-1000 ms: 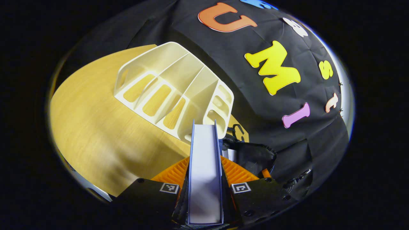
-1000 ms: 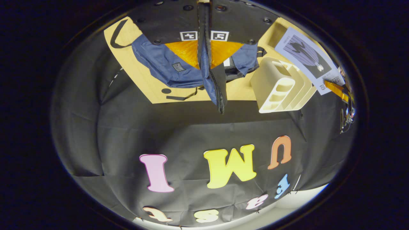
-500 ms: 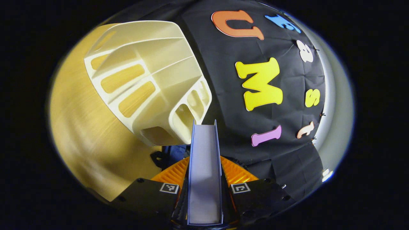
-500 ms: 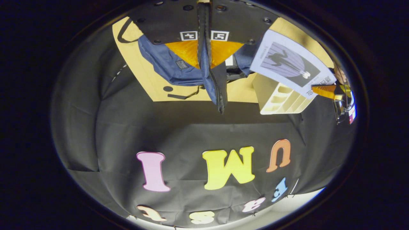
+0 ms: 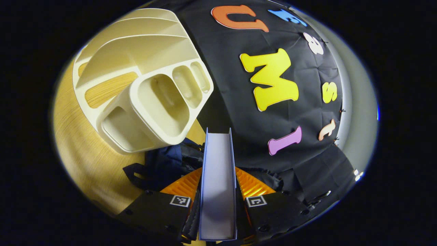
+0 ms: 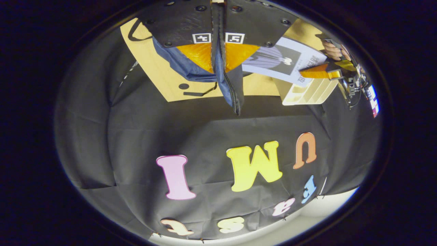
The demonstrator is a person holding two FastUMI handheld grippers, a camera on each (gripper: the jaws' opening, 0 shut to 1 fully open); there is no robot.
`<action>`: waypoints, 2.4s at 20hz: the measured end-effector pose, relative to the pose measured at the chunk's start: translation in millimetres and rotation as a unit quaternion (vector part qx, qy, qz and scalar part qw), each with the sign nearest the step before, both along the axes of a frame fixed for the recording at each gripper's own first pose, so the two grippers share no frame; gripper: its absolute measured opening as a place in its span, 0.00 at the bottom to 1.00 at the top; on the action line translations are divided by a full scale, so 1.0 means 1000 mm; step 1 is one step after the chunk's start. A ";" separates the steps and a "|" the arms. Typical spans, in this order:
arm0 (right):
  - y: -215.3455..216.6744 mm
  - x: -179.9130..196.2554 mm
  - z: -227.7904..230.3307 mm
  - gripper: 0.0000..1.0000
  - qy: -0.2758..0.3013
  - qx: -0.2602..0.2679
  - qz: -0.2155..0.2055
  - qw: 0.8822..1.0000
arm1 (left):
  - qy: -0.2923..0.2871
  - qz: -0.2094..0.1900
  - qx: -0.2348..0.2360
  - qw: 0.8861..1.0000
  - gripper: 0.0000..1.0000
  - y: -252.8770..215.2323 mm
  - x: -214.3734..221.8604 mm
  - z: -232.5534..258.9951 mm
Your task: Open the schoolbag, grab two books from the bookshelf and put them into the schoolbag.
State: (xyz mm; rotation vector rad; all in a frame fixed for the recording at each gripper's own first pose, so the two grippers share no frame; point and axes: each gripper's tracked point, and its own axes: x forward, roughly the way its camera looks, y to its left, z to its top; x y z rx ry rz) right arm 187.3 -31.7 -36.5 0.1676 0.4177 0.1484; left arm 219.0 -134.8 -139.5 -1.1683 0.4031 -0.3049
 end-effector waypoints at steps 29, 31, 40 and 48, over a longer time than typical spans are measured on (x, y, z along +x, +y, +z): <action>0.056 -0.019 0.019 0.00 -0.049 -0.004 0.086 0.995 | 0.010 0.020 0.036 0.999 0.49 -0.129 0.027 -0.053; 0.054 -0.017 0.020 0.01 -0.051 -0.001 0.084 0.995 | 0.008 0.021 0.034 0.999 0.49 -0.140 0.030 -0.055; 0.050 -0.018 0.014 0.01 -0.051 -0.001 0.081 0.995 | -0.015 0.018 0.063 0.998 0.56 -0.154 0.033 -0.055; 0.040 -0.020 0.006 0.01 -0.044 -0.033 0.044 0.998 | -0.008 -0.036 0.160 0.986 0.73 -0.143 0.031 -0.061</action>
